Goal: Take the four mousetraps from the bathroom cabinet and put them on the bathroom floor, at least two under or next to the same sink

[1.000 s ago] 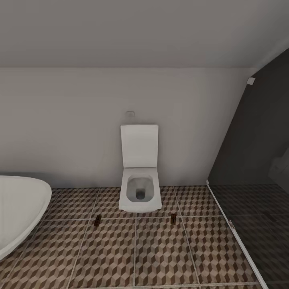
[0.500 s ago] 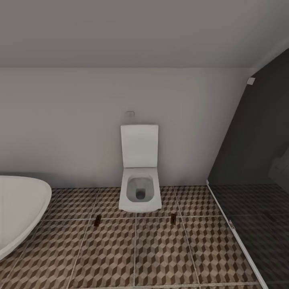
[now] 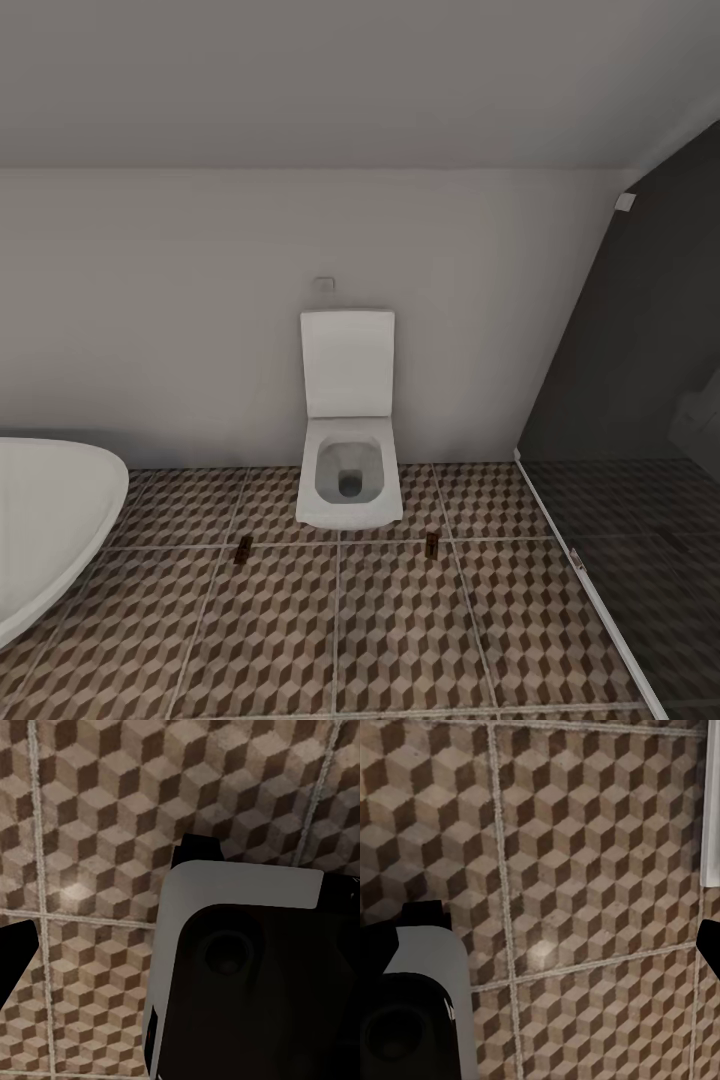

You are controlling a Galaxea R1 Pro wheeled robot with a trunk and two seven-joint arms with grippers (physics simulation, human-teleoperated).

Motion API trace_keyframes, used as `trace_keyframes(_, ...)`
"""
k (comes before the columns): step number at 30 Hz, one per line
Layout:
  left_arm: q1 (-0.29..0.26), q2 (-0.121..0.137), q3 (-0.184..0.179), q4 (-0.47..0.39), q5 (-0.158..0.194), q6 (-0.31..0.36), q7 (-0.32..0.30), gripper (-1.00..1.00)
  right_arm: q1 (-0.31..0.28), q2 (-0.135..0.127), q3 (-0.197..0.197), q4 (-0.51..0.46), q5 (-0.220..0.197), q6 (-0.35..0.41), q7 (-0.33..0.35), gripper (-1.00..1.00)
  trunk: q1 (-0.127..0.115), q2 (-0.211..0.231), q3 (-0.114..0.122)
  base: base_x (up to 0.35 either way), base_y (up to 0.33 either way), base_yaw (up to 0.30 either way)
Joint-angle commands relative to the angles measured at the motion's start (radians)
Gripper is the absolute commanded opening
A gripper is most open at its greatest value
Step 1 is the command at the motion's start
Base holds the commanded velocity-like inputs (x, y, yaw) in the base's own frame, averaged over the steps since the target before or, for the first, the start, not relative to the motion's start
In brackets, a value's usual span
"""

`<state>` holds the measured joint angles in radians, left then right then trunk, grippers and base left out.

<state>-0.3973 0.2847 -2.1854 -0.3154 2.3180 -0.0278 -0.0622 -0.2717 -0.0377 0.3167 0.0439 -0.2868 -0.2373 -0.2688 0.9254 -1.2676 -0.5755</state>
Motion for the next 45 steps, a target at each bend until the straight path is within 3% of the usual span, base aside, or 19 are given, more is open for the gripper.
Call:
trace_keyframes(1, -0.002, 0.000, -0.008, -0.002, 0.011, -0.003, -0.004, 1.00, -0.001, 0.001, 0.008, 0.004, -0.009, -0.007, 0.000, 1.00, 0.000, -0.001, -0.001, 0.000, 0.000, 0.000)
trace_keyframes(45, -0.002, 0.000, -0.008, -0.002, 0.011, -0.003, -0.004, 1.00, -0.001, 0.001, 0.008, 0.004, -0.009, -0.007, 0.000, 1.00, 0.000, -0.001, -0.001, 0.000, 0.000, 0.000)
